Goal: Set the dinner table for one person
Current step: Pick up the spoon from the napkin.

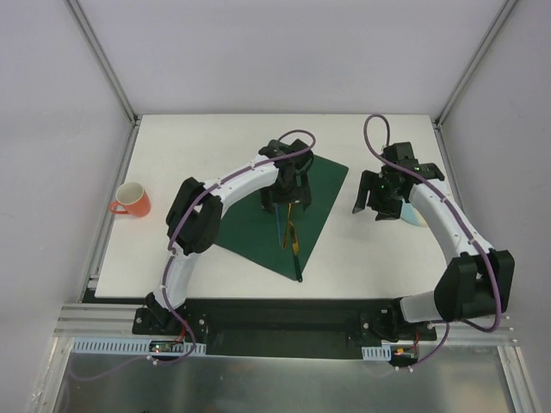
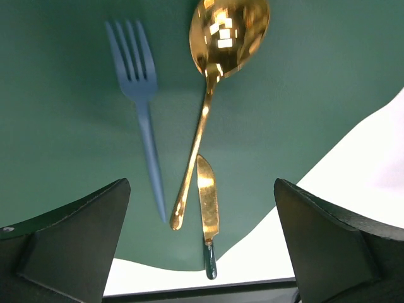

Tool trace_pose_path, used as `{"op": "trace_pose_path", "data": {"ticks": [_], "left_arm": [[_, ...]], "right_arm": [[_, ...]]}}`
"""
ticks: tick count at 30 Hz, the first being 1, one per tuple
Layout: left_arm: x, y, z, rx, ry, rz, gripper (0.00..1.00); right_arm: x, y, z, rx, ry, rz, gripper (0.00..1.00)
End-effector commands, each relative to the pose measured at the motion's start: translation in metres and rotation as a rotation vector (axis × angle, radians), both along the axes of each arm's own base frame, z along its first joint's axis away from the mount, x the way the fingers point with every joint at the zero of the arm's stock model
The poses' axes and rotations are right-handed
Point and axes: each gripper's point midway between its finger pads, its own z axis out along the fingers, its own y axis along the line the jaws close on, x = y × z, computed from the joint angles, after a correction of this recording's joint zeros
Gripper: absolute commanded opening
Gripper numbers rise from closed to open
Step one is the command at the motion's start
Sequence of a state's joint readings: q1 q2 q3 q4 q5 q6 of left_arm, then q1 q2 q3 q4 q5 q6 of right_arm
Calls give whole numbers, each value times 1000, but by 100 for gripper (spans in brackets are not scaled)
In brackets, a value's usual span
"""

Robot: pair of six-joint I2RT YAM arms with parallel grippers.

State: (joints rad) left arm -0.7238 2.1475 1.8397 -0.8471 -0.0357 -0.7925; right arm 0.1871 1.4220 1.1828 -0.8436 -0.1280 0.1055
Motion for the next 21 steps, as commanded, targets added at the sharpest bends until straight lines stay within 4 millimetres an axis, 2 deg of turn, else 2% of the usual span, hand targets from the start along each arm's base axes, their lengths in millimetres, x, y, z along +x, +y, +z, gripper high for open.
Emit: {"op": "trace_pose_path", "data": {"ticks": [1,3,7,12,15,19,21], "left_arm": [[-12,8,-12,89,33,76,99],[-15,9,-19,99,46,98,99],[-17,15,-27,132,49,119,99],[-16,21,-37,170,47,136,99],[-11,14,-45,172,31,111,99],[5,-2,-48,154,-6,79,99],[8,-4,-56,166,-5,63,95]], "right_arm": [[-20,-14,27,-44,-61,-44,72],[-24,-15,37,-34,-94,-47,73],[-35,-15,41,-25,-101,-39,73],[-51,-18,32,-37,-80,-21,73],[-61,-22,29,-49,-68,-13,73],[-74,-23,23,-44,-43,-10,73],[-80,-21,19,-31,-34,-14,73]]}}
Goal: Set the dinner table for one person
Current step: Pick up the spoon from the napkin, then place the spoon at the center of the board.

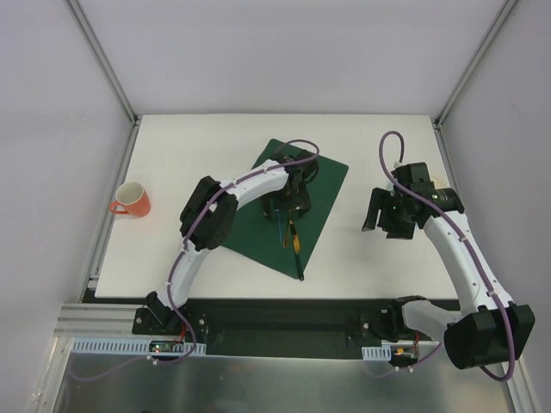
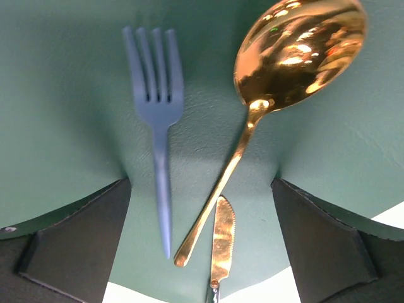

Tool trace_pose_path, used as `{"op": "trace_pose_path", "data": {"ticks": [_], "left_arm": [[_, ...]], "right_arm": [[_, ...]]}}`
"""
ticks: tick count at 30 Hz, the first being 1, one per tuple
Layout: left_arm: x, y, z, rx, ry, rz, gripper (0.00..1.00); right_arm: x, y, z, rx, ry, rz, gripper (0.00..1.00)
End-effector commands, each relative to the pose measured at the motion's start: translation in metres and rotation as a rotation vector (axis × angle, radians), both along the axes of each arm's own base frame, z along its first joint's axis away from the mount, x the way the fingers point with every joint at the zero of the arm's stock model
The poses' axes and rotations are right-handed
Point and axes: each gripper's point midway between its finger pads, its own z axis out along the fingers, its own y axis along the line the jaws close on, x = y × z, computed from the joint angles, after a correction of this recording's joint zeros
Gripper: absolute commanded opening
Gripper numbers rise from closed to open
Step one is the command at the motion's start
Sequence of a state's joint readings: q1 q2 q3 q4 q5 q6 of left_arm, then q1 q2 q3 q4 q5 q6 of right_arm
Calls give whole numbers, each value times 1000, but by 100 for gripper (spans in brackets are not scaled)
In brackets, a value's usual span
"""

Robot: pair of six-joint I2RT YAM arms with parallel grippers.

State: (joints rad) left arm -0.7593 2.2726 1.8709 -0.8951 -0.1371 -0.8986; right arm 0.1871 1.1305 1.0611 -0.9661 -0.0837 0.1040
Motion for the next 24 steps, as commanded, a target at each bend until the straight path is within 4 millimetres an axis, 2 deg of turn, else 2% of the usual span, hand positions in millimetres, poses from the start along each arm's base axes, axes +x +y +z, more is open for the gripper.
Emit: {"op": "trace_pose_path", "data": {"ticks": [1,2,4,5,9,11,14,15,16,17,19,20,21,22,23,24], "left_arm": [[20,-12,-7,15,-59,-35,90],[22,-12,-9,20,-63,-47,72],[25,-15,-11,21,-68,-56,45],[25,-15,-12,21,-65,-61,26],[24,-18,-6,0,-60,-61,0],[21,-16,-2,-2,-62,-59,0],[20,-9,23,-11,-103,-53,0],[22,-2,43,-16,-141,-42,0],[24,4,54,-20,-157,-32,0],[26,9,78,-46,-195,-12,0],[29,38,90,-31,-204,58,0],[30,50,108,-51,-232,85,0],[33,75,105,-31,-217,139,0],[34,88,108,-25,-225,156,0],[35,104,121,-30,-248,179,0],[32,119,119,-8,-241,193,0]], "right_arm": [[-19,-1,-4,5,19,-2,73],[-20,-1,-6,10,22,-9,73],[-24,0,-8,18,18,-10,73],[-25,-1,-9,17,18,-15,73],[-31,-7,-11,-7,10,-31,73],[-31,-8,-9,-6,-9,-40,73],[-29,-7,-10,5,-22,-51,74],[-27,-6,-11,9,-26,-50,73],[-25,-5,-13,11,-22,-58,73],[-24,-5,-13,14,-23,-59,74],[-19,-2,-14,24,-36,-61,73],[-18,-2,-16,24,-32,-62,73],[-14,-1,-15,31,-42,-60,74],[-12,0,-16,33,-41,-59,74],[-10,1,-18,32,-37,-58,73],[-7,2,-17,38,-43,-55,73]]}}
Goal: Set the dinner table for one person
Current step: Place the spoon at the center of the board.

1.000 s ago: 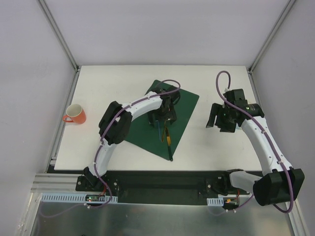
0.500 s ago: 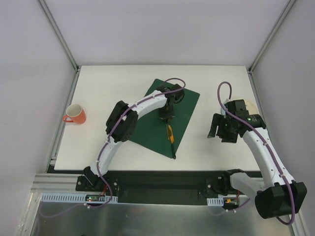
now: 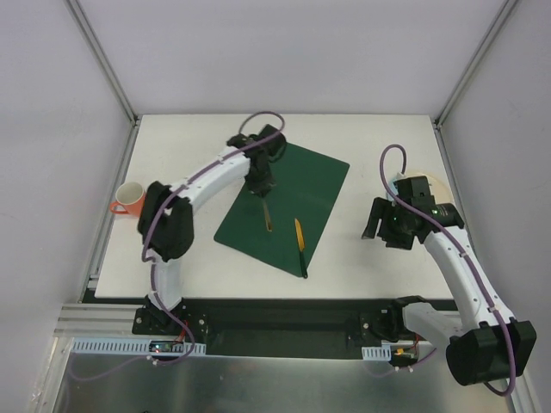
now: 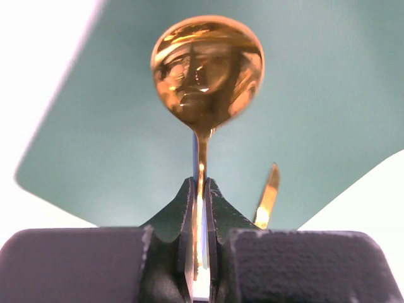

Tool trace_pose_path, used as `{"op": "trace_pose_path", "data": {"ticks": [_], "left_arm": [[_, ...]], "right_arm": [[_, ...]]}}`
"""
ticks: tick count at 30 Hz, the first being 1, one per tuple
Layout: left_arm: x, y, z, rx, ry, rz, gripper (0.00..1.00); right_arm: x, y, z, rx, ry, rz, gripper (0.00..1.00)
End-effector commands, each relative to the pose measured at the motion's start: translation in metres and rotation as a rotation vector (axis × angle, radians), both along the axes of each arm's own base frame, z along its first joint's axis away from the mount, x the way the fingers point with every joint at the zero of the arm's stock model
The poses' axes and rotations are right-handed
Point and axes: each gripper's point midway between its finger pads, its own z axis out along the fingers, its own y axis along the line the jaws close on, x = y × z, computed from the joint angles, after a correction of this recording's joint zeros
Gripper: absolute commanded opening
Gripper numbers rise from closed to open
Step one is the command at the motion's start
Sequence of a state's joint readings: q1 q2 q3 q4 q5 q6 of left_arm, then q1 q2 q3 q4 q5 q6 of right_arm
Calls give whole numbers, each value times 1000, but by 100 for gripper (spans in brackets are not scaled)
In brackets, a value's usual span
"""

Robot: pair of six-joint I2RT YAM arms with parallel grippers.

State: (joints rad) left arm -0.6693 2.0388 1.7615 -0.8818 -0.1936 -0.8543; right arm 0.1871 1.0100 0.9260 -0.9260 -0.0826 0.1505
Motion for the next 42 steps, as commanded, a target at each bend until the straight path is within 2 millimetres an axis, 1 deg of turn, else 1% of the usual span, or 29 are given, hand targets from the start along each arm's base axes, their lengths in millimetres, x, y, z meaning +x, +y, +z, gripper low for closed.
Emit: {"op": "trace_pose_path", "data": {"ticks": [1,2,3,4,5,6,7,8,10,11,15,16,19,20,23,25,26,27,28,30,31,33,34,35,38,39,40,41,42], "left_arm": [[16,97,52,44,-101,177,0],[14,111,61,37,-114,199,0],[8,126,53,53,-88,219,0],[10,153,53,66,-79,269,0],[7,165,57,65,-84,285,0],[2,180,50,80,-62,306,0],[1,191,49,90,-56,307,0],[1,210,50,98,-53,346,0],[-2,225,44,120,-30,345,0],[-1,237,40,127,-19,367,0],[0,253,23,142,27,362,0],[3,254,19,137,23,359,0],[0,263,-4,137,75,374,0],[-1,264,-16,140,110,376,0],[-3,271,-36,151,162,377,0],[-1,276,-42,153,175,381,0],[0,277,-49,152,195,384,0],[3,280,-50,151,196,389,0],[3,288,-57,147,216,410,0],[8,295,-60,137,222,427,0],[7,303,-64,136,235,444,0],[14,309,-63,136,227,445,0],[15,312,-65,136,230,447,0],[19,316,-63,138,219,450,0],[23,324,-61,142,213,451,0],[24,324,-61,139,213,446,2],[25,325,-59,137,206,444,9],[26,324,-57,133,202,439,19],[28,323,-55,125,194,438,35]], "right_arm": [[15,5,-1,17,-28,-12,73],[17,6,-2,18,-25,-9,73],[20,7,0,21,-36,-9,73],[21,7,-1,20,-33,-9,73],[22,7,0,22,-39,-7,73],[23,7,-1,20,-31,-10,73],[24,7,1,21,-37,-11,73],[24,8,1,23,-36,-13,73],[24,9,2,28,-38,-16,73],[24,8,2,26,-35,-18,73],[21,5,2,10,-27,-27,73],[20,4,3,8,-28,-30,73],[17,1,4,-4,-27,-37,73],[15,0,4,-7,-26,-37,73],[11,-4,3,-25,-13,-46,73],[7,-6,3,-34,-4,-49,73],[4,-7,3,-40,5,-51,73],[4,-7,5,-39,0,-56,73],[3,-8,7,-41,0,-55,73],[0,-10,10,-49,3,-56,73],[0,-11,12,-54,2,-58,73],[-3,-12,13,-60,9,-51,73],[-2,-11,15,-60,6,-48,73],[-2,-17,15,-90,5,-60,73],[3,-18,18,-99,1,-51,73],[5,-17,20,-102,-1,-46,73],[7,-18,19,-105,6,-46,73],[12,-15,22,-98,-4,-41,73],[15,-14,22,-97,-5,-36,73]]}}
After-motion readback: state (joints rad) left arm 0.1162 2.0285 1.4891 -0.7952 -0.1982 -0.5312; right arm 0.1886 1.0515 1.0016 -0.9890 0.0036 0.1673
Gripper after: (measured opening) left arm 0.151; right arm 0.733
